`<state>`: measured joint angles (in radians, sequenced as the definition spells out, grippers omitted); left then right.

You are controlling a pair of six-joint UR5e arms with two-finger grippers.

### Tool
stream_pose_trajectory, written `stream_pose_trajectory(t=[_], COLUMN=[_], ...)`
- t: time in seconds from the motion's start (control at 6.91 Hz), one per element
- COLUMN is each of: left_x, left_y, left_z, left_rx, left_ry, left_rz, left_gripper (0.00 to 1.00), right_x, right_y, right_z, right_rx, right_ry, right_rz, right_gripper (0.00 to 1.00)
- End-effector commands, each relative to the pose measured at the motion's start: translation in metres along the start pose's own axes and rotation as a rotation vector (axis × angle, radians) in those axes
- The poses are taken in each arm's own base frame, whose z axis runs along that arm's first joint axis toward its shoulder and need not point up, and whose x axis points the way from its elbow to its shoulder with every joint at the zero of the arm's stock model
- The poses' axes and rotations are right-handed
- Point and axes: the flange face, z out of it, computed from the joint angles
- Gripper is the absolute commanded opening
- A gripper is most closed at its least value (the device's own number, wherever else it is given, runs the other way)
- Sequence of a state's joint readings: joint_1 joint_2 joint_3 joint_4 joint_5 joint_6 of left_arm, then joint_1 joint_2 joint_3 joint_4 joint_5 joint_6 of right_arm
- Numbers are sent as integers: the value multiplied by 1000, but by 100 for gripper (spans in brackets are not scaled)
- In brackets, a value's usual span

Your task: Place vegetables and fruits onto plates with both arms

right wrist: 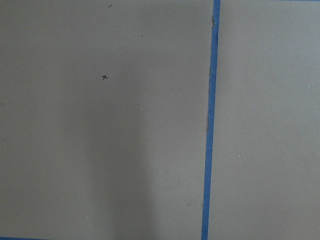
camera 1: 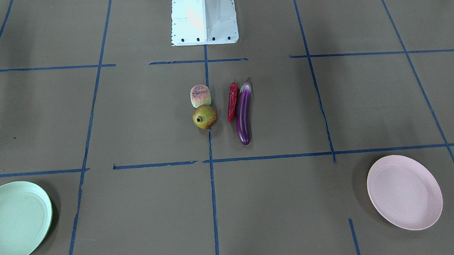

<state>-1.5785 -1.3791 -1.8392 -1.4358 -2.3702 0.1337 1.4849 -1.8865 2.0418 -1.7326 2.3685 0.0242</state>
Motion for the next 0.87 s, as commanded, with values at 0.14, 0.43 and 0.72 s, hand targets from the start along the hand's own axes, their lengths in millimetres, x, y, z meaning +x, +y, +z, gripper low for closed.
stream_pose_trajectory(t=[0.14,0.43,0.72], left_x=[2,1,0], left_y=[-1,2,3], left_z=[0,1,2], left_rx=[0,-2,-5], left_ry=[1,-2,0], left_rz=[1,0,-3], left_gripper=[100,100,100], right_x=[2,6,8], right_y=[2,-2,-3], right_z=[2,6,7], right_rx=[-5,-4,-1], right_ry=[-1,0,2], right_rz=[3,3,1], right_gripper=[100,100,100])
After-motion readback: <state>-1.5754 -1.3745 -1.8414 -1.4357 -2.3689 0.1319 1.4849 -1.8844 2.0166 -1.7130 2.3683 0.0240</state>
